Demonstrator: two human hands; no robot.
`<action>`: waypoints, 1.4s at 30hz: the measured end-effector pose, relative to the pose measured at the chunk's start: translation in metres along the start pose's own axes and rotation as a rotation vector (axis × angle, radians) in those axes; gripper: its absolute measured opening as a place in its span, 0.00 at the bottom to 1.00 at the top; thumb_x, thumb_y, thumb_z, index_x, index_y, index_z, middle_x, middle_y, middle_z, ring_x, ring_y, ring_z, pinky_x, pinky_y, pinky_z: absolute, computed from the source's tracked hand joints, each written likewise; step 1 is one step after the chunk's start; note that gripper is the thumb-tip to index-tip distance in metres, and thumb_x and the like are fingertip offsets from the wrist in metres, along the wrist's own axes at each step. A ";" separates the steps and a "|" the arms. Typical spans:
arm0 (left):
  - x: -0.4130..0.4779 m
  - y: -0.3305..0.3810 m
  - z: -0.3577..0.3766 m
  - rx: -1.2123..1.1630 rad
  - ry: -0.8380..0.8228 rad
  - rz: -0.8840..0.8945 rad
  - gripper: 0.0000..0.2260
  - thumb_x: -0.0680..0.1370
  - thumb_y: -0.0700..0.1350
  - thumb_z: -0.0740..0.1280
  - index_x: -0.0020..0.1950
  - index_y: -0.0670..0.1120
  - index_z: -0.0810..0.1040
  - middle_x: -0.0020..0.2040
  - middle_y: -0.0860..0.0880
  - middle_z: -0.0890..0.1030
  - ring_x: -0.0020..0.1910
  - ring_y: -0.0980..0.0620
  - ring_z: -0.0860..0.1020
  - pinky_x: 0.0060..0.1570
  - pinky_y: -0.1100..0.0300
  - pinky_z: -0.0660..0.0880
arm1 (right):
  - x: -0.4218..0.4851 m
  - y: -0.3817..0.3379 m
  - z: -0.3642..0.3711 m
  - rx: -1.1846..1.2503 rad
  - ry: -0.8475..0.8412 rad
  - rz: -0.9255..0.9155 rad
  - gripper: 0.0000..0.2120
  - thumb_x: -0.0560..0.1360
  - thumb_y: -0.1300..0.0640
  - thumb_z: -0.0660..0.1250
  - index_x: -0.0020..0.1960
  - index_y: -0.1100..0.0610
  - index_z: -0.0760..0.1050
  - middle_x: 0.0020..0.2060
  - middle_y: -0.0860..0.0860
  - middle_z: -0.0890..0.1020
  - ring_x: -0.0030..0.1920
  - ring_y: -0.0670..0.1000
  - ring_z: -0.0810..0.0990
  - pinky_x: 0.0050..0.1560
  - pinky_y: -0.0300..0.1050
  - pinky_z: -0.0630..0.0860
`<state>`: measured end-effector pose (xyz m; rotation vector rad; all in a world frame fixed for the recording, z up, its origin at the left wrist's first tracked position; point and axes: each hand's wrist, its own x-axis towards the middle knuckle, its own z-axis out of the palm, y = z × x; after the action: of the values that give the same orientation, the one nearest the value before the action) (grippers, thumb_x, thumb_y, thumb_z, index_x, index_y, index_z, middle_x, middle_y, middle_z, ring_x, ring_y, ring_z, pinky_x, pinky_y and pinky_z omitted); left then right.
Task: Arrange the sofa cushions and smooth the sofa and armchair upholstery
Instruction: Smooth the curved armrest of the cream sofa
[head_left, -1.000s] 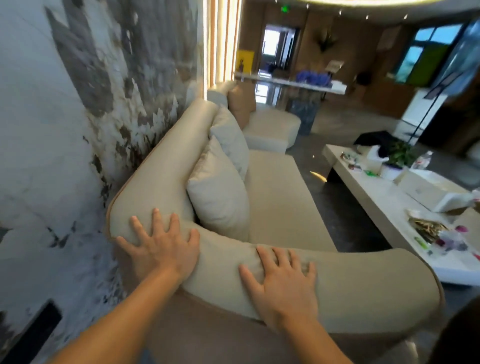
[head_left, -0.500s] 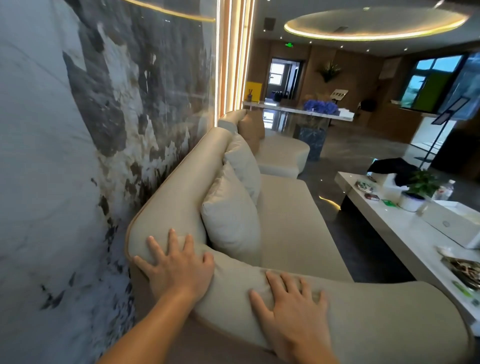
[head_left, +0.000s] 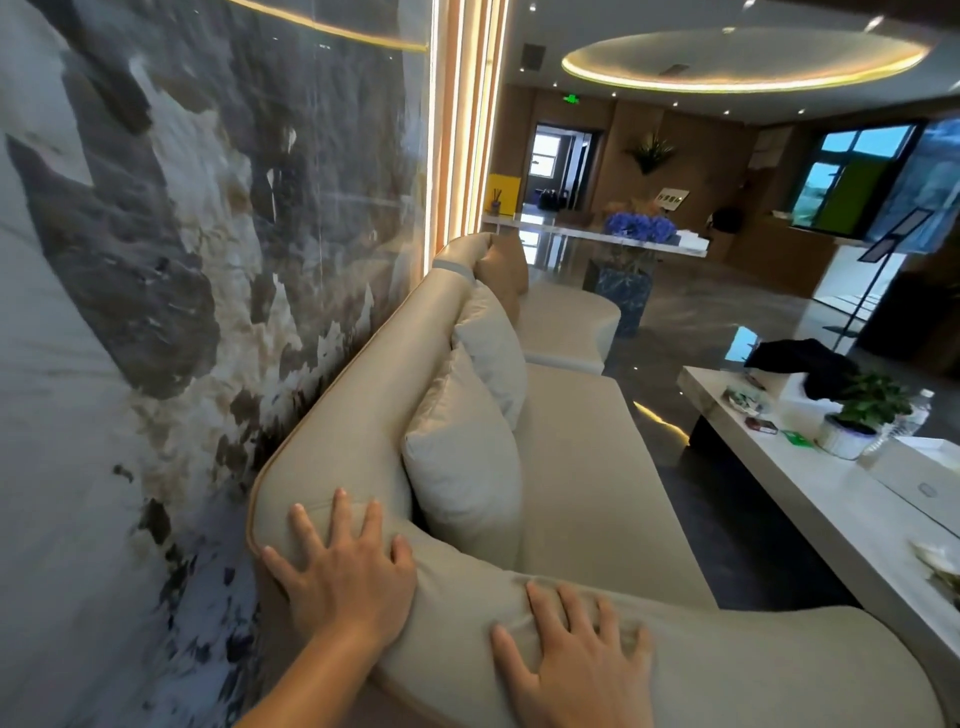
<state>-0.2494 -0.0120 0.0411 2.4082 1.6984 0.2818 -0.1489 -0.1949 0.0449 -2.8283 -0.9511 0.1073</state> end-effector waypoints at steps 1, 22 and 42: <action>0.005 0.001 0.001 -0.001 -0.010 0.002 0.28 0.77 0.63 0.45 0.78 0.62 0.56 0.82 0.53 0.50 0.78 0.37 0.42 0.70 0.28 0.42 | 0.005 -0.002 0.000 0.006 -0.005 -0.007 0.43 0.61 0.22 0.36 0.74 0.32 0.51 0.78 0.39 0.56 0.78 0.53 0.52 0.72 0.66 0.43; 0.014 0.029 -0.010 0.222 -0.158 0.570 0.32 0.68 0.73 0.41 0.56 0.57 0.73 0.59 0.51 0.75 0.63 0.44 0.67 0.62 0.43 0.59 | 0.019 0.012 -0.008 0.093 0.066 -0.256 0.29 0.66 0.24 0.47 0.55 0.40 0.68 0.55 0.43 0.75 0.60 0.55 0.70 0.61 0.65 0.61; 0.017 0.033 -0.002 0.115 -0.060 0.581 0.33 0.68 0.76 0.44 0.60 0.62 0.76 0.63 0.63 0.76 0.66 0.54 0.67 0.69 0.47 0.55 | 0.025 0.012 -0.017 0.045 -0.052 -0.161 0.38 0.63 0.21 0.44 0.72 0.30 0.53 0.72 0.45 0.63 0.72 0.54 0.59 0.70 0.64 0.46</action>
<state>-0.2145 -0.0063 0.0522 2.9160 0.9778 0.1852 -0.1196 -0.1909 0.0592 -2.7076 -1.1677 0.1816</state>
